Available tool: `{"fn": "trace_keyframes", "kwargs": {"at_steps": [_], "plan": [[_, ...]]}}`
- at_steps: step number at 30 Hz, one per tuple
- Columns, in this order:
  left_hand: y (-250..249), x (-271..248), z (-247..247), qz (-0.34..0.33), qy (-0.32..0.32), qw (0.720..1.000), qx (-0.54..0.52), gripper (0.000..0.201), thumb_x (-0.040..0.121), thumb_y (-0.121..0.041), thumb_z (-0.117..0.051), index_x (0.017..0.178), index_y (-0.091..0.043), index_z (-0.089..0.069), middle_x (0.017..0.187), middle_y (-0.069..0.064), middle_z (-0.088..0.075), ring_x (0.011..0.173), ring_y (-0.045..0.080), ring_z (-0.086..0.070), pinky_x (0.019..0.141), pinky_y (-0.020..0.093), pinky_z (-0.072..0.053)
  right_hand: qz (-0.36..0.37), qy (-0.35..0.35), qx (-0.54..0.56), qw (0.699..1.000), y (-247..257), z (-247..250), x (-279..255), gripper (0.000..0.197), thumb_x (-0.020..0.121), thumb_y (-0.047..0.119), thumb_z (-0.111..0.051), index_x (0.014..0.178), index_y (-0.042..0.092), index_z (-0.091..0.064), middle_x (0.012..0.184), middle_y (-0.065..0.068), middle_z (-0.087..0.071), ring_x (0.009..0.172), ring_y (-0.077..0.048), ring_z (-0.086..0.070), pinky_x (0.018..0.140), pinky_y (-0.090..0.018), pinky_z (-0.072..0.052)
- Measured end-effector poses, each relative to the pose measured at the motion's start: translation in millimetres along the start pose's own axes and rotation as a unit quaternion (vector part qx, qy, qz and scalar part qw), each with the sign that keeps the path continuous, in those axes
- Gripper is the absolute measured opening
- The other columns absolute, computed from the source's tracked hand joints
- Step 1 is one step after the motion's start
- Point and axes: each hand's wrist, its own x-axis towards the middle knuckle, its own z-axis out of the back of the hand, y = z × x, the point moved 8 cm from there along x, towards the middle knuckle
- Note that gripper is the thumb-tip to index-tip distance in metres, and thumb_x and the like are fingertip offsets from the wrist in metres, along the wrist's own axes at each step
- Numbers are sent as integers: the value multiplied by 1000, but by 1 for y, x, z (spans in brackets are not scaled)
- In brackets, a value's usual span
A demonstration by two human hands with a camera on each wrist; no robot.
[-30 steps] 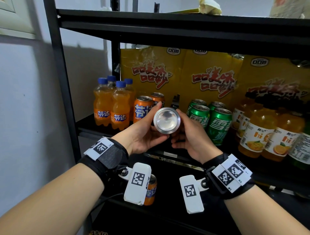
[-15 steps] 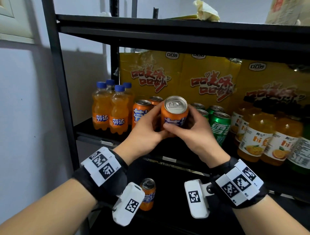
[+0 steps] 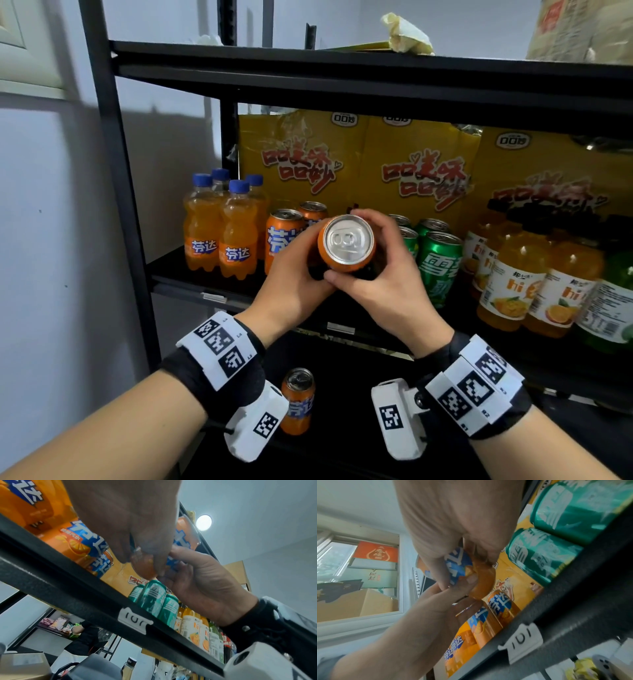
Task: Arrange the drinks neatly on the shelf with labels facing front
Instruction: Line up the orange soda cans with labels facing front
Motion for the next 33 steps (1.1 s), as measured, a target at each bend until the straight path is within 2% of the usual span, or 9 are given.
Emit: {"fn": "trace_keyframes", "kwargs": {"at_steps": [3,6,12,16,20,24,29,31,33], "plan": [[11,-1,8,56,-12,997,-53,70,73,-27,-91,133,-36,-56,124,-11,-71,118,8,-67,99,28,-55,-22,48,-63,997,3,2,13,106,73,18,-93,156,39,-31,137,25,-58,126,10,-55,105,-12,-45],[22,-4,14,91,-14,995,-49,69,63,-40,-95,122,-33,-58,113,-5,-76,104,12,-73,93,42,-60,-38,102,-110,988,9,-2,29,98,72,24,-94,152,38,-40,124,39,-54,114,22,-54,90,-3,-44],[15,-7,35,91,12,985,143,70,73,-72,-74,131,-34,-60,115,-16,-72,104,-2,-67,90,30,-58,-116,130,-234,956,-7,-7,55,70,61,40,-96,117,41,-52,109,20,-66,99,-4,-66,83,-30,-55],[-9,1,63,-15,-44,976,211,43,88,-34,-65,128,-18,-65,123,-4,-67,111,10,-63,94,29,-53,-161,142,-268,939,-26,-13,64,69,65,40,-96,116,30,-51,104,17,-60,96,-11,-63,72,-27,-50],[-17,21,51,-67,11,941,331,47,89,-11,-66,135,-15,-61,144,5,-51,130,23,-53,101,29,-47,-176,180,-310,917,-39,-25,69,65,68,40,-94,114,23,-52,105,7,-62,94,-14,-62,64,-24,-45],[-8,34,33,-71,108,908,399,66,91,-30,-67,152,-20,-43,159,5,-39,146,26,-38,117,40,-36,-188,179,-322,911,-45,-30,75,66,71,40,-92,121,19,-52,114,0,-62,100,-18,-60,64,-24,-42],[19,38,19,-51,194,844,498,93,85,-58,-60,162,-27,-18,167,-2,-25,156,20,-16,128,45,-4,-200,187,-295,916,-49,-38,77,53,83,40,-81,125,19,-56,115,2,-61,104,-19,-60,75,-30,-47],[23,39,17,-50,184,839,509,97,85,-73,-53,162,-25,-18,166,0,-28,155,19,-19,128,48,-4,-189,165,-267,930,-40,-33,84,15,90,36,-69,99,24,-67,98,8,-69,97,-20,-65,77,-38,-52],[23,41,17,-47,154,845,510,95,87,-82,-44,159,-24,-27,161,0,-37,151,20,-29,127,48,-9,-171,100,-237,951,-23,-19,100,25,94,33,-57,74,19,-61,72,9,-64,79,-21,-60,67,-36,-45]]}}
